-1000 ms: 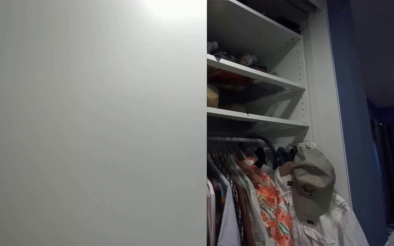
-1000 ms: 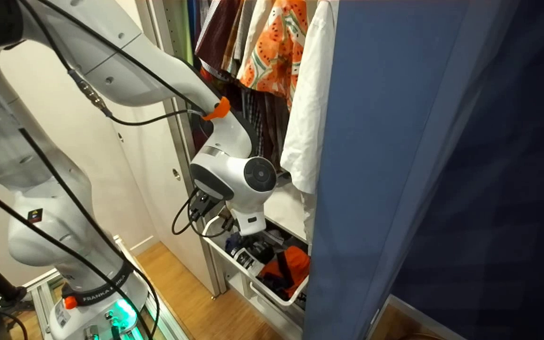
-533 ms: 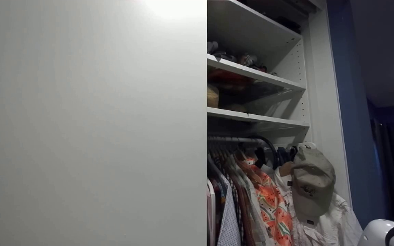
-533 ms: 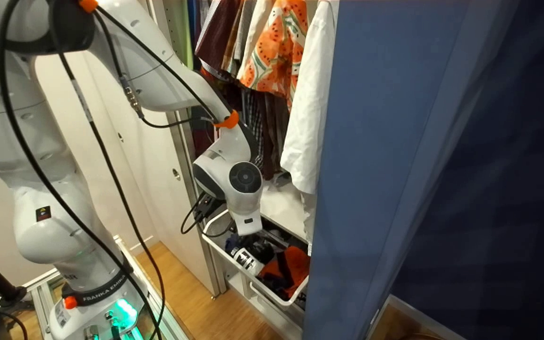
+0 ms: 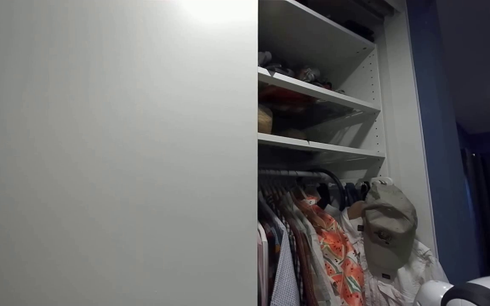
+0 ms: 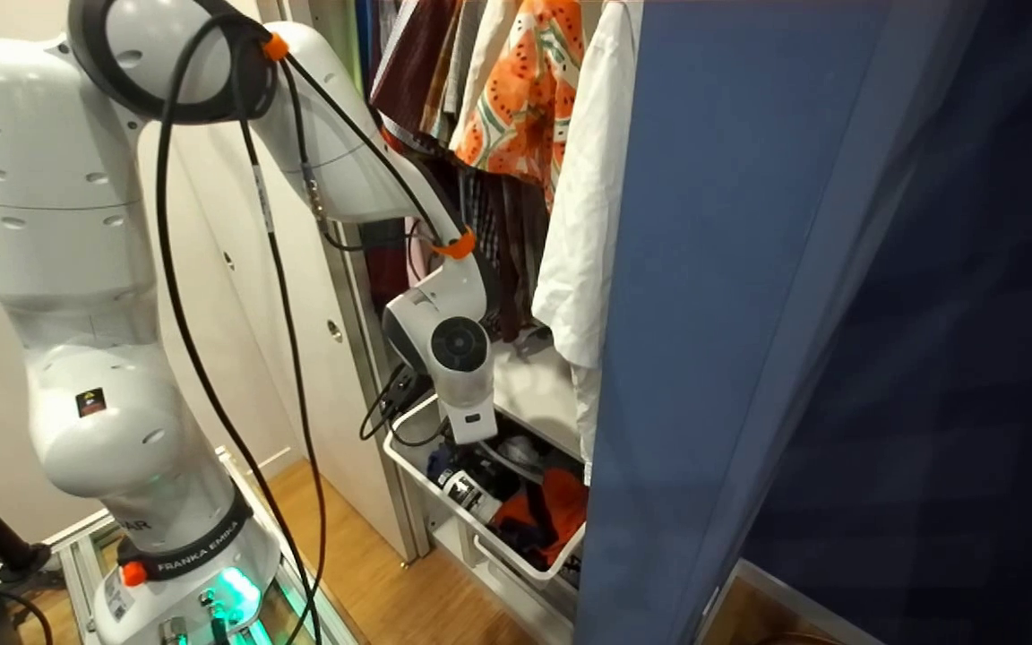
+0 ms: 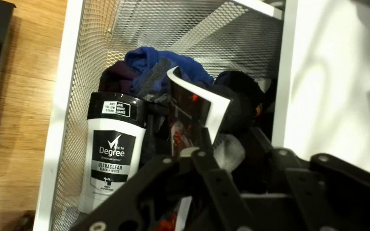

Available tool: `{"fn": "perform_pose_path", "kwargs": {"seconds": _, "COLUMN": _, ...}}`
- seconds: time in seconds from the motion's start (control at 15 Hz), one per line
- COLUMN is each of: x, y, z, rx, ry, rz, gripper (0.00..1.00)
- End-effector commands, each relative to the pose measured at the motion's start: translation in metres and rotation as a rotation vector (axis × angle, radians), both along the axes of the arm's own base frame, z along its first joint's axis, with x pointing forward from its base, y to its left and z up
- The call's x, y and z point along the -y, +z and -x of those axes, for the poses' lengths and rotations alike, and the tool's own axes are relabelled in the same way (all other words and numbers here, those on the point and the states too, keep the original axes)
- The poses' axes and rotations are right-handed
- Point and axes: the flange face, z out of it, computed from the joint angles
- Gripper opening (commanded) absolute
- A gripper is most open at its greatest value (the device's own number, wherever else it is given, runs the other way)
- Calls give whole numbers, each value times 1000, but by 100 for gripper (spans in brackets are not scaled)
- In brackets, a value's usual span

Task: Put the book in the open drawer

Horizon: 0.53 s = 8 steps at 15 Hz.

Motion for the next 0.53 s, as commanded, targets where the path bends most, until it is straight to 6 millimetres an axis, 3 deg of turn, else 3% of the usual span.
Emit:
{"fn": "perform_pose_path", "kwargs": {"seconds": 0.0, "x": 11, "y": 2, "z": 2, "rx": 10, "ry": 24, "rz": 37, "gripper": 66}}
{"fn": "perform_pose_path", "kwargs": {"seconds": 0.33, "x": 48, "y": 36, "z": 40, "rx": 88, "ry": 176, "rz": 115, "gripper": 100}}
{"fn": "perform_pose_path", "kwargs": {"seconds": 0.47, "x": 67, "y": 53, "z": 48, "rx": 143, "ry": 205, "rz": 143, "gripper": 100}}
